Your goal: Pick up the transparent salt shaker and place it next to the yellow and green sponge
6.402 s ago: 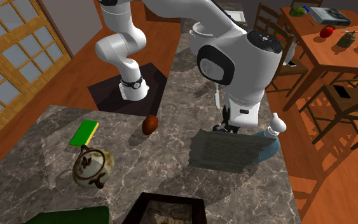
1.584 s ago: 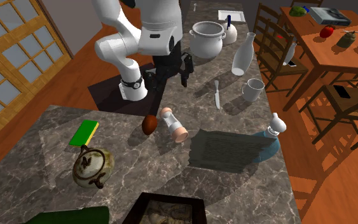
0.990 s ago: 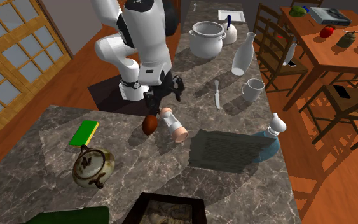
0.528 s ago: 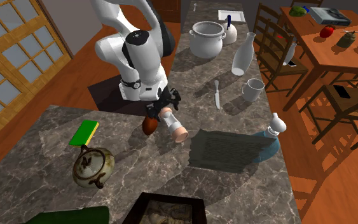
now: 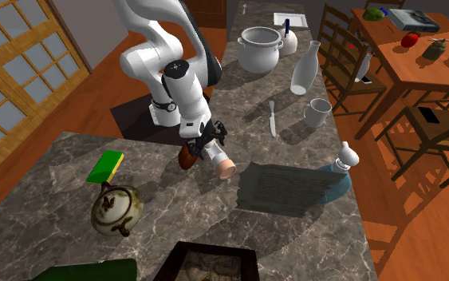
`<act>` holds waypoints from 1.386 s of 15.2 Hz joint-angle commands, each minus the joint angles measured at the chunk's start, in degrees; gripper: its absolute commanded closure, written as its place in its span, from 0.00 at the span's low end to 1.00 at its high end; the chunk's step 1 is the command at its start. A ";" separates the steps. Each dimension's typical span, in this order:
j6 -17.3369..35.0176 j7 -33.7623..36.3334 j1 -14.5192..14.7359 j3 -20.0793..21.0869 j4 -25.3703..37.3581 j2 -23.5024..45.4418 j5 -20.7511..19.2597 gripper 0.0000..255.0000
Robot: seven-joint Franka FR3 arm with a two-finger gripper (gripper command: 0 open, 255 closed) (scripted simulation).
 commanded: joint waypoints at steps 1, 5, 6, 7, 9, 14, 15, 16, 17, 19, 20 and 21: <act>2.55 -1.66 1.69 -0.94 0.07 2.56 2.22 0.00; 4.20 -3.16 3.19 -1.74 0.36 4.52 4.29 0.00; 4.20 -3.16 3.19 -1.75 0.36 4.52 4.30 0.00; 4.20 -3.16 3.19 -1.75 0.37 4.52 4.30 0.00; 4.20 -3.17 3.19 -1.75 0.37 4.52 4.30 0.00; 4.27 -3.21 3.26 -1.76 0.36 4.59 4.39 1.00; 4.29 -3.25 3.29 -1.79 0.39 4.64 4.44 1.00; 4.29 -3.24 3.29 -1.78 0.37 4.62 4.43 1.00; 4.28 -3.24 3.27 -1.78 0.37 4.61 4.41 1.00; 4.33 -3.30 3.31 -1.81 0.33 4.63 4.47 1.00; 4.20 -3.16 3.19 -1.75 0.37 4.52 4.30 1.00; 3.14 -2.05 2.31 -1.19 0.35 3.43 2.94 1.00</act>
